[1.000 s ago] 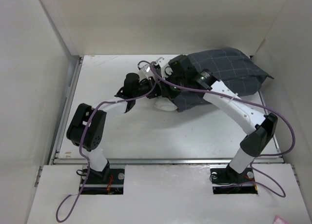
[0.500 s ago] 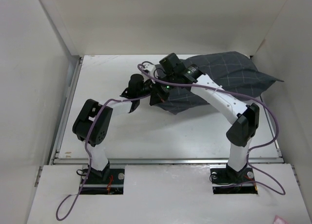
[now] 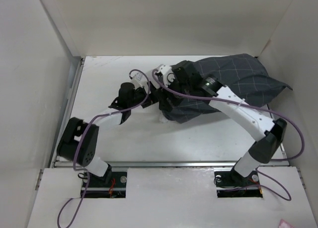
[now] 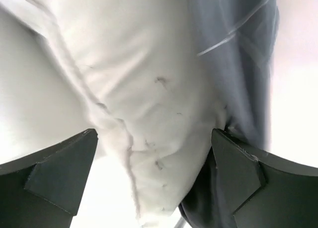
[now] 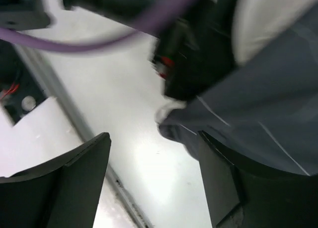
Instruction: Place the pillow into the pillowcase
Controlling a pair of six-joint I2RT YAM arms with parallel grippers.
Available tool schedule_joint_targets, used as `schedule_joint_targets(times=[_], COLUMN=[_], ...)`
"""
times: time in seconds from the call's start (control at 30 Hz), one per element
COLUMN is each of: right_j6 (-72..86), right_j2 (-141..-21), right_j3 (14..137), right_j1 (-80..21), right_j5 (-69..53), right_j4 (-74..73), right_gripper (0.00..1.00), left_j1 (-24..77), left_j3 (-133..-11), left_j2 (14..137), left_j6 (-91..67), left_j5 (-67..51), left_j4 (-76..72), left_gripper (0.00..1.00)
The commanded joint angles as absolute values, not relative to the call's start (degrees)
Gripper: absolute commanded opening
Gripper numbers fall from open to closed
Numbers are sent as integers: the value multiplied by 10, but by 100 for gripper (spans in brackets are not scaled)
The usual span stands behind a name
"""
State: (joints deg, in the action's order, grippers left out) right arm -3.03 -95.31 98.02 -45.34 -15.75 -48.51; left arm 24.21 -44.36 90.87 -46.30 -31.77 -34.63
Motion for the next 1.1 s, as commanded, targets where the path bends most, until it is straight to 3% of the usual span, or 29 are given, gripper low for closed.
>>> schedule_joint_targets(times=[0.0,0.13,0.33,0.53,0.73,1.07], right_j6=[10,23,84,139,159,189], right_j2=[-901,-901,-842,-778,-748,-852], right_j3=[1004,983,834,644,467,473], right_j1=[-450,-450,-482,-508,-519,-525], right_j5=[-5,49,62,74,117,310], right_j4=[-472,-531,-549,-369,-64,51], right_gripper=[76,73,68,65,64,64], left_j1=[231,225,225,225,225,243], left_j3=[-446,-432,-414,-396,-401,-455], left_j2=[810,761,785,802,819,883], left_j6=[-382,-341,-314,-286,-286,-291], left_j5=[-191,-158,-212,-259,-287,-333], left_j4=[-211,-168,-156,-162,-182,-224], left_gripper=[100,100,98,86,80,80])
